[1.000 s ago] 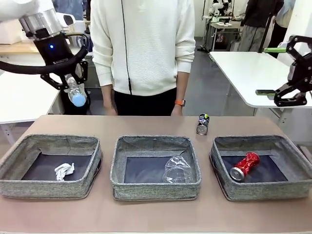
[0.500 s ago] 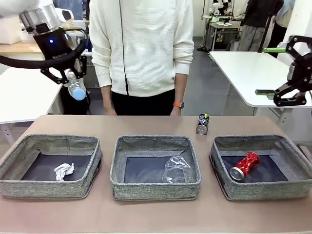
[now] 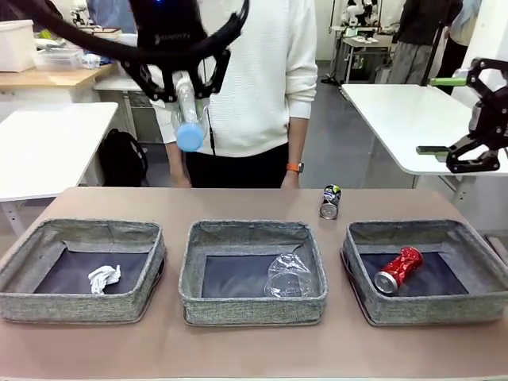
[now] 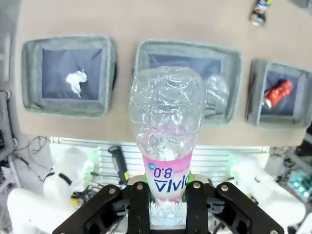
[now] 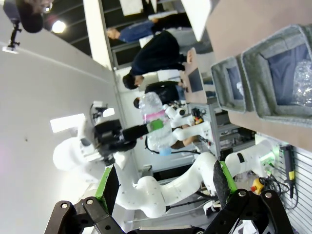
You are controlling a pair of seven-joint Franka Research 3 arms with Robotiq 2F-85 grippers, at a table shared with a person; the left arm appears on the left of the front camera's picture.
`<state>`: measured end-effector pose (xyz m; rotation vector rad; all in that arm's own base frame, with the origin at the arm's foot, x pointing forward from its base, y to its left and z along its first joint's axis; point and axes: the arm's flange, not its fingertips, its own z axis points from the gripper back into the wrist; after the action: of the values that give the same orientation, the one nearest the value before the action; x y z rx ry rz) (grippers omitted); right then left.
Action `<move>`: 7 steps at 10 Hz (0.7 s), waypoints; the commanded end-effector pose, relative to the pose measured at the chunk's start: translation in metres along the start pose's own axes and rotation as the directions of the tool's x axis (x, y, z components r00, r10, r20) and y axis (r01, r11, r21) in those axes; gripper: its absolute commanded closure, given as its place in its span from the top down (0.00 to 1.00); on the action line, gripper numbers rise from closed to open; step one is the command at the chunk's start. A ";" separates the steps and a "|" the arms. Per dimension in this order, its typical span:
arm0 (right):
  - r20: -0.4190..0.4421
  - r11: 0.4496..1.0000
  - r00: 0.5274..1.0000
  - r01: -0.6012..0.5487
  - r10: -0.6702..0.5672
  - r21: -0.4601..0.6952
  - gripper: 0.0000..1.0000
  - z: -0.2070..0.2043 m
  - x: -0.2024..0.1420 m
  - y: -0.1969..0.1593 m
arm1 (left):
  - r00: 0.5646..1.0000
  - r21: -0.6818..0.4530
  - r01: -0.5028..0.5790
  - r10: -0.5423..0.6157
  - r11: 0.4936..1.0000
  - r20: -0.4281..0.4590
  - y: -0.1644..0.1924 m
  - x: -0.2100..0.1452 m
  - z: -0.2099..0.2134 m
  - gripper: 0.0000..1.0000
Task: Sort the waste into the appropriate baskets.
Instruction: Pick up the waste item pointed out by the person.
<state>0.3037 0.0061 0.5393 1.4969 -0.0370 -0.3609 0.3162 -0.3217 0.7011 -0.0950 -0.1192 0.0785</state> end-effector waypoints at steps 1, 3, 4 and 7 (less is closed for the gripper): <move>-0.008 1.000 1.000 -0.018 0.018 0.020 1.00 -0.002 0.001 0.001 | 0.999 0.024 -0.048 0.048 0.999 0.007 -0.042 0.021 0.024 0.22; -0.008 1.000 1.000 -0.018 0.018 0.020 1.00 -0.002 0.001 0.001 | 0.997 0.050 -0.066 0.063 0.997 0.052 -0.084 0.017 0.051 0.22; -0.008 1.000 1.000 -0.018 0.018 0.020 1.00 -0.002 0.001 0.001 | 0.999 0.048 -0.013 0.011 0.999 0.039 -0.092 0.017 0.063 0.22; -0.008 1.000 1.000 -0.018 0.018 0.020 1.00 -0.002 0.001 0.001 | 0.998 -0.052 -0.064 0.063 0.997 -0.026 -0.102 0.027 0.076 0.22</move>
<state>0.3039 0.0062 0.5391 1.4968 -0.0362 -0.3611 0.3341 -0.4057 0.7745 -0.1351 -0.1178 0.1032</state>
